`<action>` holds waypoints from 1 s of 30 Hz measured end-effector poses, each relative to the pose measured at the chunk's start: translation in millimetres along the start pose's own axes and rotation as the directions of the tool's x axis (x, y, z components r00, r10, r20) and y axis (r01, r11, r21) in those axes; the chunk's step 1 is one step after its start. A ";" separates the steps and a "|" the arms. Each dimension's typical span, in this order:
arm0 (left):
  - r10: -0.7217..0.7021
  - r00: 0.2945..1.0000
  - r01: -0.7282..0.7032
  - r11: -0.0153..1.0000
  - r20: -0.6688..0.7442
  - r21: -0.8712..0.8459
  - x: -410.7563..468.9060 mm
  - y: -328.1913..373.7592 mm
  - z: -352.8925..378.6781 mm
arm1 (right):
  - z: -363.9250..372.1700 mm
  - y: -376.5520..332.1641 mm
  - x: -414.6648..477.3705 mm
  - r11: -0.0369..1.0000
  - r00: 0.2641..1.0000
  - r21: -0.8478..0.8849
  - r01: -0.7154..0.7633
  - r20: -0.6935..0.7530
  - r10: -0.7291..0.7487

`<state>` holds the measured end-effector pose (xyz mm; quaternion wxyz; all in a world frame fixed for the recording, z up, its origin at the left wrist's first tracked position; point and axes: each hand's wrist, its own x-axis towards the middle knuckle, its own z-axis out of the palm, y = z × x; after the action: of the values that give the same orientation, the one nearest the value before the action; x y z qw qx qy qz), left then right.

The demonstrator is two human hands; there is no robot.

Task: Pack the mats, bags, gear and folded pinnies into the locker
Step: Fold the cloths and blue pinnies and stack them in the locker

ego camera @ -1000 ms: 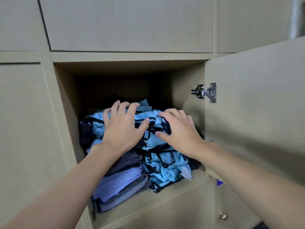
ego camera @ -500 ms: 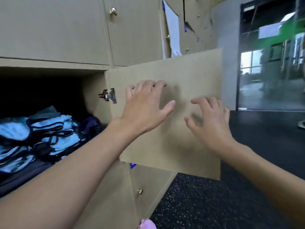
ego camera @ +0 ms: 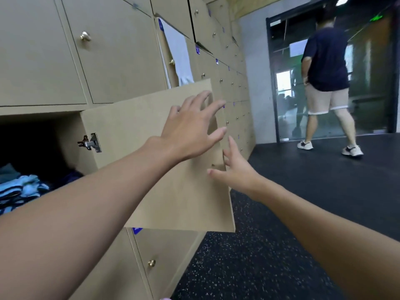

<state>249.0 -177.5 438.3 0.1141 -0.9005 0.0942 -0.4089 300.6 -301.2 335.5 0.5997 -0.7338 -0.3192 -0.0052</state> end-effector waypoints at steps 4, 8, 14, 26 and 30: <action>0.004 1.000 -0.004 1.000 0.010 -0.004 -12.9 -1.0 2.6 | 7.7 0.2 -8.4 1.000 0.999 -0.003 -0.008 -0.046 0.008; -0.013 1.000 0.013 1.000 -0.016 0.025 -29.8 5.0 -5.4 | 16.1 -6.6 -26.2 0.997 0.996 -0.054 0.060 -0.062 -0.063; 0.003 0.989 0.012 0.995 -0.150 0.099 -68.0 -2.9 -35.7 | 31.0 -34.1 -69.4 0.982 0.983 0.069 0.175 0.052 -0.179; 0.062 0.985 -0.006 0.944 -0.158 0.329 -190.4 -73.7 -140.6 | 141.0 -70.3 -102.5 0.939 0.911 -0.027 0.342 0.255 -0.325; 0.038 0.989 0.025 0.908 -0.140 0.419 -233.7 -103.2 -177.9 | 189.0 -85.0 -104.1 0.925 0.883 0.000 0.379 0.300 -0.362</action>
<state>-29.4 -40.3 414.3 0.2990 -0.8225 0.0153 -0.4835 106.5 -175.8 316.3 0.5118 -0.6688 -0.5389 -0.0198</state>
